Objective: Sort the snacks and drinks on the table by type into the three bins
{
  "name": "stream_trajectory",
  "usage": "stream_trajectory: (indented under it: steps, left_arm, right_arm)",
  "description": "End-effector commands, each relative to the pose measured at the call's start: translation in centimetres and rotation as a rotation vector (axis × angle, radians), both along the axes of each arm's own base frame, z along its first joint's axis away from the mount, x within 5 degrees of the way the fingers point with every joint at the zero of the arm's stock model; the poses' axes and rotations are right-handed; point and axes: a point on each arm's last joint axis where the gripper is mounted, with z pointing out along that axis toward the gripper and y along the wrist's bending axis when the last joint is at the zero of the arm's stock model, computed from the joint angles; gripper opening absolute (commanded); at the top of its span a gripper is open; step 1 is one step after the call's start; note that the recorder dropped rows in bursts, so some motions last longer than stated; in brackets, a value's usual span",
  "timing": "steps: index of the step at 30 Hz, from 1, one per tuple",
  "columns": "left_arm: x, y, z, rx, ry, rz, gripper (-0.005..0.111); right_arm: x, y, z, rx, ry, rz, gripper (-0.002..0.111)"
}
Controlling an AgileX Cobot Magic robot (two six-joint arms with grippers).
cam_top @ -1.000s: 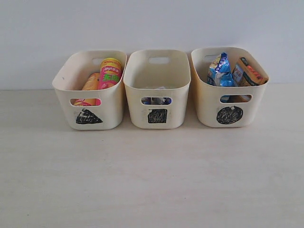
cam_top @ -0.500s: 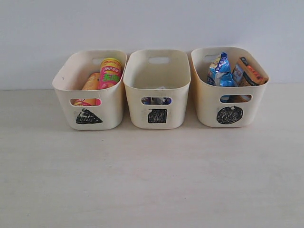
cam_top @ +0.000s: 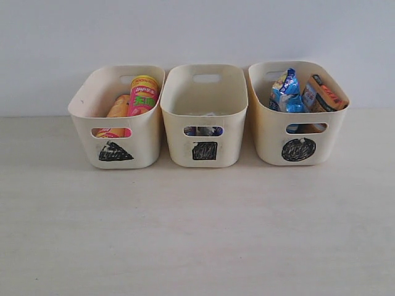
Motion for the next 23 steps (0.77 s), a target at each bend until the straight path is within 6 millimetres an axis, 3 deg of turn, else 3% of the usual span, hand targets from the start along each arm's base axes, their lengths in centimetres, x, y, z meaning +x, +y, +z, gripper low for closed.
stream_trajectory:
  steps: [1,23]
  left_arm:
    - [-0.01,0.02,-0.05,0.003,-0.004,0.003,0.004]
    - [-0.01,0.02,-0.05,0.003,-0.004,0.003,0.004]
  right_arm:
    - [-0.02,0.0,-0.09,0.005,-0.006,-0.003,0.0]
    - [-0.02,0.0,-0.09,0.005,-0.006,-0.003,0.0]
